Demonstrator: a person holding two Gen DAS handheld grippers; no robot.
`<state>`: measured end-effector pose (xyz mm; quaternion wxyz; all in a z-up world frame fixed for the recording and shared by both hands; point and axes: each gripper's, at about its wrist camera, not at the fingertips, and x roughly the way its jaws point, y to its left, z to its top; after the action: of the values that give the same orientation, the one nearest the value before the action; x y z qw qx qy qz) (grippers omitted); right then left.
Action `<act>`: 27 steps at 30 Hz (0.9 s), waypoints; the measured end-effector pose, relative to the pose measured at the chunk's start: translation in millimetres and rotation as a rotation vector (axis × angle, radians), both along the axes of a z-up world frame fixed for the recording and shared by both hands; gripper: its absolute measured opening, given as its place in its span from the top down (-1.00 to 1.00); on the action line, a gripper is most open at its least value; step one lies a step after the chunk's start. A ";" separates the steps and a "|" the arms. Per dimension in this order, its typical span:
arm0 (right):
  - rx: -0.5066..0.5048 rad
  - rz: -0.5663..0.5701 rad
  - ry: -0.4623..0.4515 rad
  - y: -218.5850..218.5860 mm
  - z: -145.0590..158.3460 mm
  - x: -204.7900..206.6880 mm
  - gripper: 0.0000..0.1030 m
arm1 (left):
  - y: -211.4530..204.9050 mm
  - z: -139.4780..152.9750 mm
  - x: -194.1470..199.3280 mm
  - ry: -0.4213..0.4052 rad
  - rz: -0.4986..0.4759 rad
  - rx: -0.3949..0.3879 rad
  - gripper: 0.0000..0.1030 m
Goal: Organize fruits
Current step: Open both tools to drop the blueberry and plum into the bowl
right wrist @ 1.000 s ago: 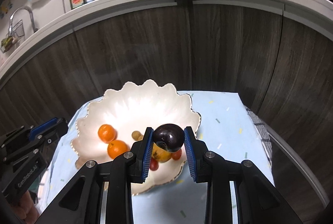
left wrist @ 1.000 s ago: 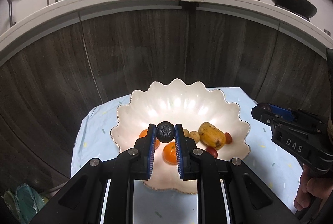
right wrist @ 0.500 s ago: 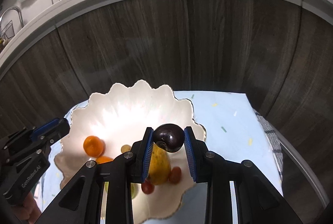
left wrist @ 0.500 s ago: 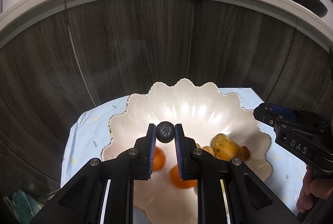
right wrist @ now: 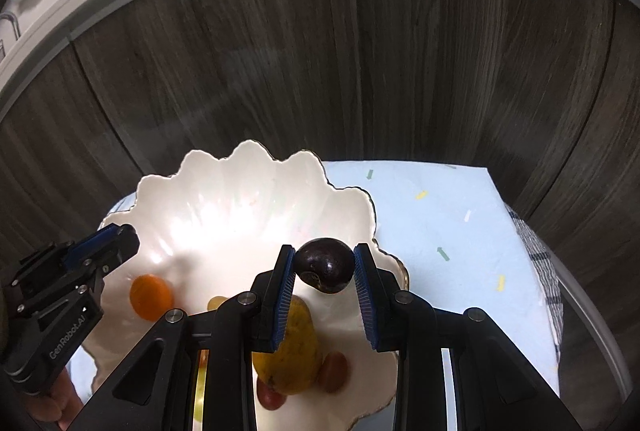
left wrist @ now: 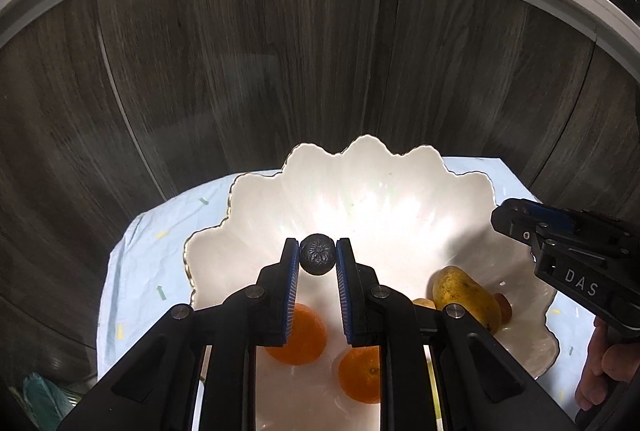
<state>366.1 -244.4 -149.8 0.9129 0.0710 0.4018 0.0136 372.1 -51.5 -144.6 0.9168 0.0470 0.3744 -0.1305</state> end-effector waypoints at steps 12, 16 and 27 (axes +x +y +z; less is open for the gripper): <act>-0.028 -0.050 0.001 -5.9 3.6 -4.5 -0.34 | 0.9 5.9 -7.2 -0.019 0.024 0.022 -0.15; -0.031 -0.063 -0.021 -6.2 12.8 -12.9 -0.54 | 1.8 12.1 -14.3 -0.031 0.036 0.030 -0.38; -0.045 -0.063 -0.064 0.9 45.5 -47.9 -0.64 | 8.4 47.4 -52.3 -0.066 0.065 0.025 -0.73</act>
<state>318.2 -243.5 -104.3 0.9265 0.0628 0.3703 -0.0218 319.8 -43.2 -97.2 0.9318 0.0505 0.3469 -0.0942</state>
